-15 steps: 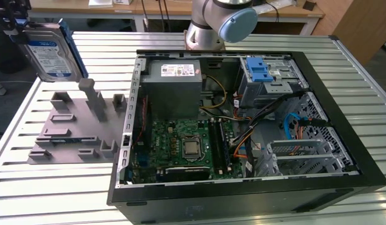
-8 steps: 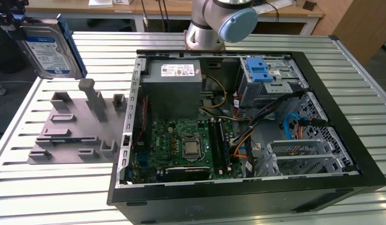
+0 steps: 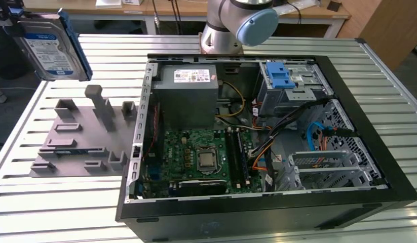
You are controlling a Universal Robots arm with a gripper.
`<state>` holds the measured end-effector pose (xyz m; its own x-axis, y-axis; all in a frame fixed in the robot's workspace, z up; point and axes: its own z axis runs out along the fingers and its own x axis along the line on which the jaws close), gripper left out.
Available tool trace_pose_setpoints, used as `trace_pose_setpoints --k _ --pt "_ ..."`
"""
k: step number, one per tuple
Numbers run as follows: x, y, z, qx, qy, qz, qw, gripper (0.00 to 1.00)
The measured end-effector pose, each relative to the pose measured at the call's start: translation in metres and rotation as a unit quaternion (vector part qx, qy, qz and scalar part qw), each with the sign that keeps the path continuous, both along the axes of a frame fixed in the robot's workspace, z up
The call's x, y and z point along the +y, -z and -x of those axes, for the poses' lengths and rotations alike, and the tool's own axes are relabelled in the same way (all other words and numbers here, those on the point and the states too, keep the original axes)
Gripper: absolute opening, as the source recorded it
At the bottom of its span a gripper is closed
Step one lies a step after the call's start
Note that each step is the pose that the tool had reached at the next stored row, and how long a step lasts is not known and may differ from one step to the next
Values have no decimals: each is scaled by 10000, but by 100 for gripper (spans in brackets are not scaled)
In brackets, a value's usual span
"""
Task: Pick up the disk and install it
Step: 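Pick up the disk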
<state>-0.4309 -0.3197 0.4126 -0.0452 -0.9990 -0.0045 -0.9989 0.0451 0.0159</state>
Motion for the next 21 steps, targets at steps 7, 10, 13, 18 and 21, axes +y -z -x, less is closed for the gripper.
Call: trace_pose_setpoints --k 7,10,13,18,21 --pt "0 -121 0 -1 0 -23 10000 36" --pt "0 -175 0 -2 0 -33 10000 36" --pt "0 -229 0 -2 0 -43 10000 36" --pt "0 -312 0 -2 0 -57 10000 36" --pt "0 -359 0 -3 0 -62 10000 36"
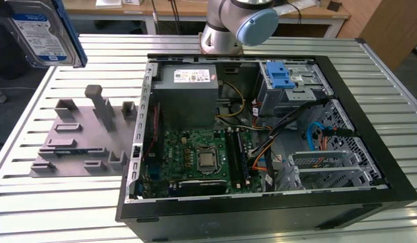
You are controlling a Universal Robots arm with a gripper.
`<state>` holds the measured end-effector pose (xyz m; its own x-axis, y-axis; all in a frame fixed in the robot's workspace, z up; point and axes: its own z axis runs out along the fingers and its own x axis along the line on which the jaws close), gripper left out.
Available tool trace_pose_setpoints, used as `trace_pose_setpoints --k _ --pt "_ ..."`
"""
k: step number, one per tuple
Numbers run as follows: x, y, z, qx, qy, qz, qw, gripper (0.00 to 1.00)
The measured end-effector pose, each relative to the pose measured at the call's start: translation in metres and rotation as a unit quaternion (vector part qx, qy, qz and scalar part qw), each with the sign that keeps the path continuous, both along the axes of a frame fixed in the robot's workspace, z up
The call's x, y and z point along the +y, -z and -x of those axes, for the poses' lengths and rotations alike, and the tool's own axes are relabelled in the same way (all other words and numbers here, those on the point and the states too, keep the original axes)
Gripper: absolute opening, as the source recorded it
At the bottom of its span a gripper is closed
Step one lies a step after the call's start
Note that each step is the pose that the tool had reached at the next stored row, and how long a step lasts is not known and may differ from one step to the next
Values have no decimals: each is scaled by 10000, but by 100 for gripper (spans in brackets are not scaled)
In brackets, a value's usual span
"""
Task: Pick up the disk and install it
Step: 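Pick up the disk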
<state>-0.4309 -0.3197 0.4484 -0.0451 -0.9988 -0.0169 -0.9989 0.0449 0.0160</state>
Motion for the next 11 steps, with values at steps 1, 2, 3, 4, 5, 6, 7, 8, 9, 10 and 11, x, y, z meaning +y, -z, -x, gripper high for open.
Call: trace_pose_setpoints --k 1,2,3,4,5,6,7,8,9,10,11 --pt "0 -17 0 1 0 -1 10000 36" --pt "0 -35 0 1 0 -3 10000 36" --pt "0 -51 0 0 0 -5 10000 36" --pt "0 -68 0 0 0 -7 10000 36" --pt "0 -85 0 0 0 -8 10000 36" --pt "0 -102 0 0 0 -10 10000 36" --pt "0 -118 0 0 0 -13 10000 36" --pt "0 -136 0 0 0 -15 10000 36" --pt "0 -153 0 0 0 -16 10000 36" --pt "0 -170 0 0 0 -19 10000 36" --pt "0 -186 0 0 0 -22 10000 36"
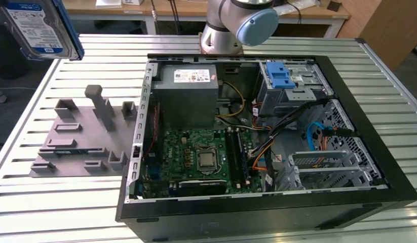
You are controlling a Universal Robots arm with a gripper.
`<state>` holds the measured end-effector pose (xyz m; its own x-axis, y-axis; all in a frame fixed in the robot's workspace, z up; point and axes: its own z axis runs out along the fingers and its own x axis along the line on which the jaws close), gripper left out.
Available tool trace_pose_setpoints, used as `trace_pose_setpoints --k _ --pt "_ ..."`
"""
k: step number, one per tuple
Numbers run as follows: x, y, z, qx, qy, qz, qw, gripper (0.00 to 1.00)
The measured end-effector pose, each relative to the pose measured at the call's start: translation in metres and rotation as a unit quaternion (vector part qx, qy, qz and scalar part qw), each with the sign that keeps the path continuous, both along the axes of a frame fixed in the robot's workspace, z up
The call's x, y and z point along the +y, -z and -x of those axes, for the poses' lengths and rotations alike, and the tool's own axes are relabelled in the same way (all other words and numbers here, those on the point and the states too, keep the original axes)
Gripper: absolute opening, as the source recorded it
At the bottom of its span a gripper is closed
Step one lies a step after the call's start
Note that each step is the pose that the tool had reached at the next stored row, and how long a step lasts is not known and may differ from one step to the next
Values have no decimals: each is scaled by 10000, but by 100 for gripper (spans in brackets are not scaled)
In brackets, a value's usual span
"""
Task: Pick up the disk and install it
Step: 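Pick up the disk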
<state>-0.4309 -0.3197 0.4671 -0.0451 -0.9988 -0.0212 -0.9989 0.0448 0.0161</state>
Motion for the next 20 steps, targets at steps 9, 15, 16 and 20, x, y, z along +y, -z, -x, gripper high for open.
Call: trace_pose_setpoints --k 9,15,16,20 --pt "1 -136 0 0 0 -29 10000 36" --pt "-67 -136 0 0 -17 -30 10000 36" --pt "-85 -136 0 0 -17 -30 10000 36" --pt "-166 -136 0 0 -18 -30 10000 36"
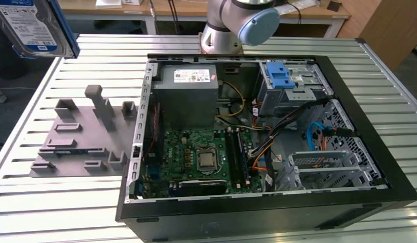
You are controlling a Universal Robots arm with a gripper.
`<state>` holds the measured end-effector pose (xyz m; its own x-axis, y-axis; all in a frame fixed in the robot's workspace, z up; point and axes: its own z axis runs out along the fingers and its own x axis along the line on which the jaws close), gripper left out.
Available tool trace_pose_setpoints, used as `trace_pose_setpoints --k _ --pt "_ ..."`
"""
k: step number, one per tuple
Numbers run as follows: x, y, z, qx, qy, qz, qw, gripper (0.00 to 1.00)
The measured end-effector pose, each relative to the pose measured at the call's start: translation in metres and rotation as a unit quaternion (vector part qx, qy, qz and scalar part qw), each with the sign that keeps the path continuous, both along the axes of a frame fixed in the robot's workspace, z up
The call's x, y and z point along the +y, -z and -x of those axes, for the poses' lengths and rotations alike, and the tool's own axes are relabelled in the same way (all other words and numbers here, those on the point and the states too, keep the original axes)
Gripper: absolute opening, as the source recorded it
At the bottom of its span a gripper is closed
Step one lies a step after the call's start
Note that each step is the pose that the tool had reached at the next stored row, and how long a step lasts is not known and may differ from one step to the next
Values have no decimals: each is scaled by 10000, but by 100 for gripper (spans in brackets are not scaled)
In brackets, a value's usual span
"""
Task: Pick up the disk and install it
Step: 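Pick up the disk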
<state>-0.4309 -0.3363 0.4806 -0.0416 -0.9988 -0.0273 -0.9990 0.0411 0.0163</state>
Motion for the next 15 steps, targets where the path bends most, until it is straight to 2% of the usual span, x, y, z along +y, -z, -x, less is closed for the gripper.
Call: trace_pose_setpoints --k 2,7,15 --pt "-48 0 0 0 0 0 10000 36" --pt "-129 -1 -2 0 0 0 10000 36" --pt "-168 -24 -41 1 0 1 10000 36"
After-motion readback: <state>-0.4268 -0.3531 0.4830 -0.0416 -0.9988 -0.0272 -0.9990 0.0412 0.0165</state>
